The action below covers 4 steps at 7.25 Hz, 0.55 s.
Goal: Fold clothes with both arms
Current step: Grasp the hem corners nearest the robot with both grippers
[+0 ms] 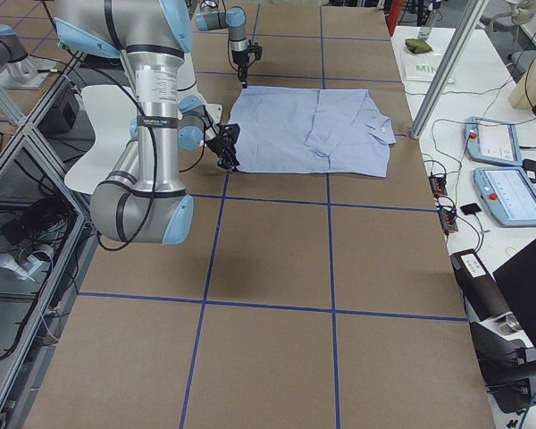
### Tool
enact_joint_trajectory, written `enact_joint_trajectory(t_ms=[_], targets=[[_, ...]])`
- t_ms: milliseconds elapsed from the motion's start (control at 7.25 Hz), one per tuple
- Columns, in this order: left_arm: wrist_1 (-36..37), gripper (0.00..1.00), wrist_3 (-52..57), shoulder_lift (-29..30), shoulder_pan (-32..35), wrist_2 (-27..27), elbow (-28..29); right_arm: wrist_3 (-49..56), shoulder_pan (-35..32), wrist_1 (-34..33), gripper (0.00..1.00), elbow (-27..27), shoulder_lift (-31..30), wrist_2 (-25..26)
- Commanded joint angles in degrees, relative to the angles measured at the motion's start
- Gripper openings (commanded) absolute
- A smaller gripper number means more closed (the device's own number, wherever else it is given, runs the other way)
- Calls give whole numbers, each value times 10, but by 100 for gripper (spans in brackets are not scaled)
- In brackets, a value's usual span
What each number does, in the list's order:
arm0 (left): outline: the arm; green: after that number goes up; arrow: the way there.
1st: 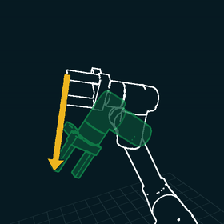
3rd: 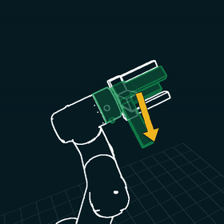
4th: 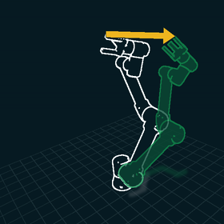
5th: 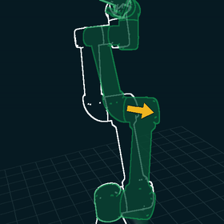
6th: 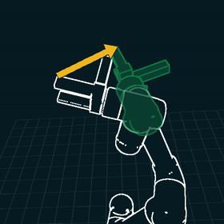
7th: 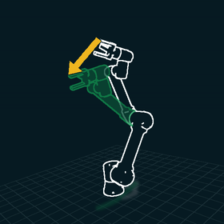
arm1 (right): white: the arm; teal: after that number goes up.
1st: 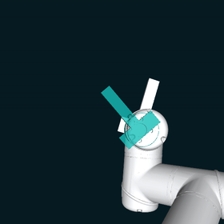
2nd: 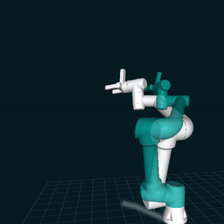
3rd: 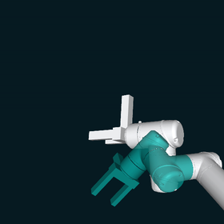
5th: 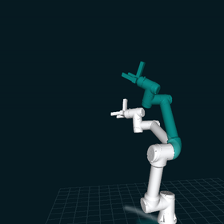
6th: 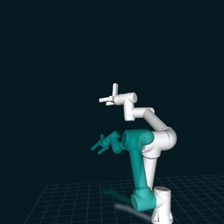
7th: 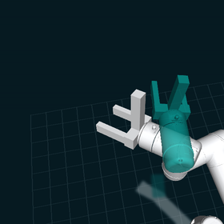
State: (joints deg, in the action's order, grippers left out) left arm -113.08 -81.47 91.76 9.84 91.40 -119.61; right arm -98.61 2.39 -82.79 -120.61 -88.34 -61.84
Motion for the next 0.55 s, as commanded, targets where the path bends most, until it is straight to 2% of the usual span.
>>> enact_joint_trajectory(t_ms=[0,414], targets=[[1,0,0,1,1,0,0,-2,4,0,33,1,0,4],[1,0,0,-2,1,0,-11,-1,4,0,18,13,1,3]])
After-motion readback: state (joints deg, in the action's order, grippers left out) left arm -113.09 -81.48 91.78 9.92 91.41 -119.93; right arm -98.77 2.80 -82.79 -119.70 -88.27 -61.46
